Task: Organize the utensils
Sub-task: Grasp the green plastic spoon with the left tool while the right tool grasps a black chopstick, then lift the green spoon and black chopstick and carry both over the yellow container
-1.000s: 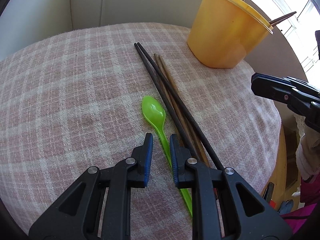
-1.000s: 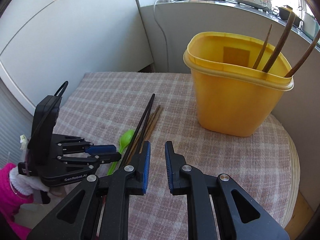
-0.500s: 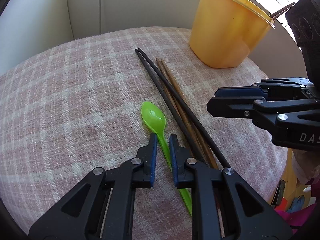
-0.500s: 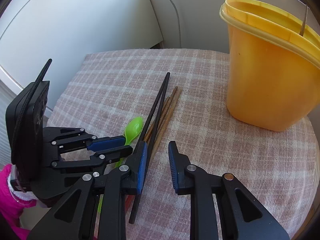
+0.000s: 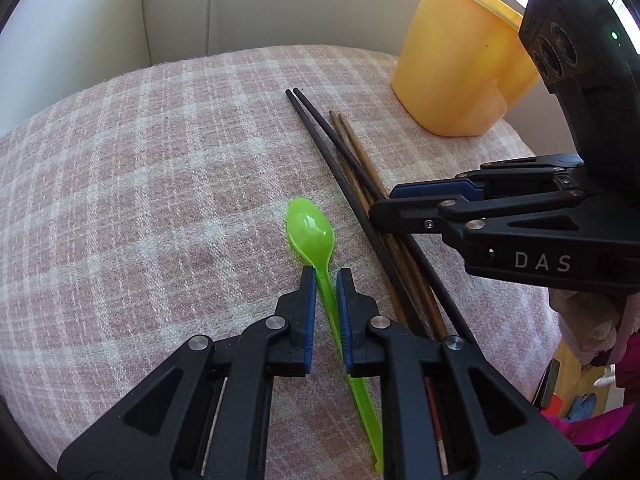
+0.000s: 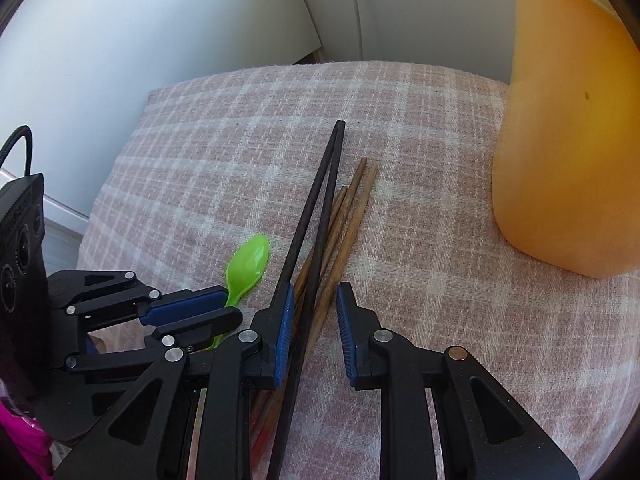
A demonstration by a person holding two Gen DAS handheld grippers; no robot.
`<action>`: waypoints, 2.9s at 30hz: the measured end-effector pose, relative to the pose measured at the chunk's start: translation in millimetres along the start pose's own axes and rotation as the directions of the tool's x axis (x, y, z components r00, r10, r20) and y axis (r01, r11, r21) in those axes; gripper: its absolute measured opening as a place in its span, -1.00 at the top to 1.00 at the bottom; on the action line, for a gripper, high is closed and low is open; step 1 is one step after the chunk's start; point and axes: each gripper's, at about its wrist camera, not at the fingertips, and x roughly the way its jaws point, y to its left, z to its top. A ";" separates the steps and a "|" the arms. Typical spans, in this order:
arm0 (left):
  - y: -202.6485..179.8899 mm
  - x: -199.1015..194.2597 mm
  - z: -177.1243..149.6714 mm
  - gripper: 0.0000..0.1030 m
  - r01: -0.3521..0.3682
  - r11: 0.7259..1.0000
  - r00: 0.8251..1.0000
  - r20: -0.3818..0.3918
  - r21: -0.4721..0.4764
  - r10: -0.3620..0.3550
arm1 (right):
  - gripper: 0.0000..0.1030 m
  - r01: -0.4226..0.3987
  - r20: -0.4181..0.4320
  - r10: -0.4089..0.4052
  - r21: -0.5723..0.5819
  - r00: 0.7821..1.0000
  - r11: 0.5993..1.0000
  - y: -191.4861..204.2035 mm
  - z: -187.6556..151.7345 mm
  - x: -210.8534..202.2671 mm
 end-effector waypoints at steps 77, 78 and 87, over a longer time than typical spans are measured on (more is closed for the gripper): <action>85.4 -167.3 -0.4 0.96 0.057 0.998 0.965 0.257 -0.021 -0.050 | 0.91 0.066 0.197 -0.051 -0.067 0.979 0.996 3.5 -1.1 -57.8; 84.9 -173.7 1.1 0.96 0.059 0.998 0.961 0.270 -0.014 -0.053 | 0.91 0.062 0.219 -0.045 -0.072 0.975 0.995 4.5 -2.3 -65.3; 66.5 -146.3 10.4 0.92 0.053 0.999 0.987 0.151 -0.013 -0.050 | 0.92 0.087 0.336 -0.057 -0.075 0.940 0.993 3.7 -14.0 -115.0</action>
